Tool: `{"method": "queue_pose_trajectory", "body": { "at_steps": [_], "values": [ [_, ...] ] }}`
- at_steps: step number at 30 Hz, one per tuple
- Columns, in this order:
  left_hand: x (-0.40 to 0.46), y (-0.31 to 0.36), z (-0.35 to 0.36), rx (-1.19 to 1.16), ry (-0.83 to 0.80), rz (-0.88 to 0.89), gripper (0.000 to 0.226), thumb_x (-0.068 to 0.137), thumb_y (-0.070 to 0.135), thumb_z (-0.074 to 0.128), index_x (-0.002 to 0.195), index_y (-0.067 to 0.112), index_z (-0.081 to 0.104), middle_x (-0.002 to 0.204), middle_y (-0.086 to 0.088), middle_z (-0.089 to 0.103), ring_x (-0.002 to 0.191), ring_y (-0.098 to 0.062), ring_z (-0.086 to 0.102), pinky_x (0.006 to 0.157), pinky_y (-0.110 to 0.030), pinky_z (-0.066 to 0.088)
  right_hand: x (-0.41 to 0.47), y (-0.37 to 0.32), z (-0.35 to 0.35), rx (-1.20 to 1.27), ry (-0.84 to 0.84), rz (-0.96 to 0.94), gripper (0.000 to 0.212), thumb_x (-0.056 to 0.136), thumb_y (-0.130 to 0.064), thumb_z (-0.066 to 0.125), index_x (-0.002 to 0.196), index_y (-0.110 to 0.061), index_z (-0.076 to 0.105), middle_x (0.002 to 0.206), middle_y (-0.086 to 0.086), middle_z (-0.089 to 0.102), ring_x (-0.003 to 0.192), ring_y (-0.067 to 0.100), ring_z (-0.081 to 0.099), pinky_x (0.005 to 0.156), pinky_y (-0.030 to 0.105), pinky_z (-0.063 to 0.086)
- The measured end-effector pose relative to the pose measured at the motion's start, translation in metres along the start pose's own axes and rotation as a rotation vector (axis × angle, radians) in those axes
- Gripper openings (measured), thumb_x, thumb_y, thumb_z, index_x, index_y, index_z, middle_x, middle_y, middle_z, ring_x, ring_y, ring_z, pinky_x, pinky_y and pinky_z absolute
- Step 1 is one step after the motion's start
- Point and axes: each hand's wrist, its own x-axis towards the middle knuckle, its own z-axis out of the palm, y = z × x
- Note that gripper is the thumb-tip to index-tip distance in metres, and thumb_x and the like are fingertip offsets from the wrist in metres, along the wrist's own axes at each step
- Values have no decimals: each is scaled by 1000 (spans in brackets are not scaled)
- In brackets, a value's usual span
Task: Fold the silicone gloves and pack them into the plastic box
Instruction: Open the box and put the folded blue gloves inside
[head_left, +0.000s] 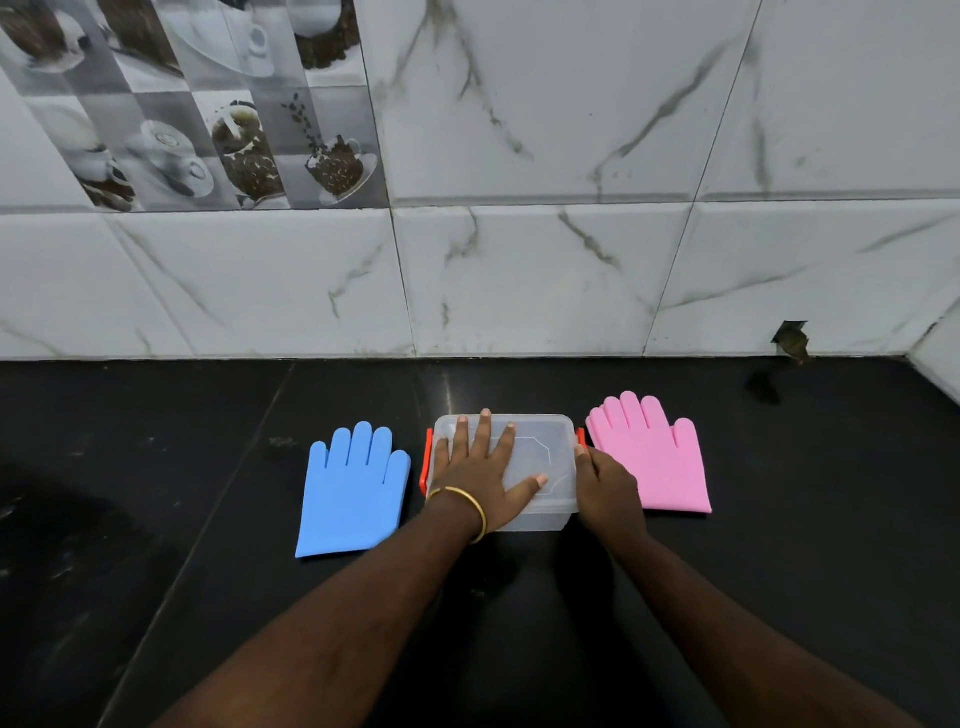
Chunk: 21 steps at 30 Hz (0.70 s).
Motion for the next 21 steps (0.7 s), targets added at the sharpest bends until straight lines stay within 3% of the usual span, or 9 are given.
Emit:
{"method": "queue_pose_trajectory", "body": {
  "at_steps": [4, 8, 12, 15, 18, 21],
  "values": [
    [0, -1, 3, 11, 17, 1, 89, 79, 84, 5, 153, 35, -9, 164, -3, -16, 150, -33, -13, 118, -54, -5, 1, -4, 2, -57, 34, 54, 37, 105, -29, 38, 97, -8, 67, 92, 6, 69, 86, 20, 63, 77, 34, 52],
    [1, -1, 5, 8, 13, -4, 88, 79, 83, 5, 152, 36, -10, 163, -2, -17, 150, -33, -14, 118, -54, -6, 6, -1, 0, 36, 52, 199, 37, 105, -25, 39, 95, -2, 66, 95, 14, 70, 91, 26, 66, 86, 45, 56],
    [0, -2, 5, 4, 12, 1, 88, 80, 83, 5, 152, 35, -10, 163, -2, -17, 150, -33, -14, 117, -54, -6, 7, 4, -10, 276, -98, 367, 27, 103, -26, 44, 102, -9, 65, 97, 10, 73, 87, 23, 72, 73, 39, 62],
    [2, -2, 3, 3, 2, 8, 88, 81, 82, 7, 153, 34, -9, 163, -3, -17, 150, -33, -15, 118, -54, -7, 9, 5, -13, 279, -122, 440, 20, 102, -22, 46, 100, -11, 63, 99, 11, 71, 87, 24, 71, 76, 41, 62],
    [1, -4, -2, -19, -1, 24, 88, 84, 79, 13, 155, 29, -3, 164, -4, -12, 150, -31, -13, 118, -54, -5, 8, 1, -11, 123, 57, 351, 17, 98, -23, 53, 107, -11, 62, 106, 12, 69, 93, 24, 65, 88, 43, 56],
    [-2, -11, -12, -42, 137, 4, 81, 89, 71, 19, 155, 25, 9, 165, -3, 4, 152, -29, -4, 119, -54, 4, 5, -14, -7, 21, 201, 37, 36, 95, -30, 58, 124, -9, 60, 121, 10, 66, 110, 26, 61, 95, 38, 48]
  ]
}}
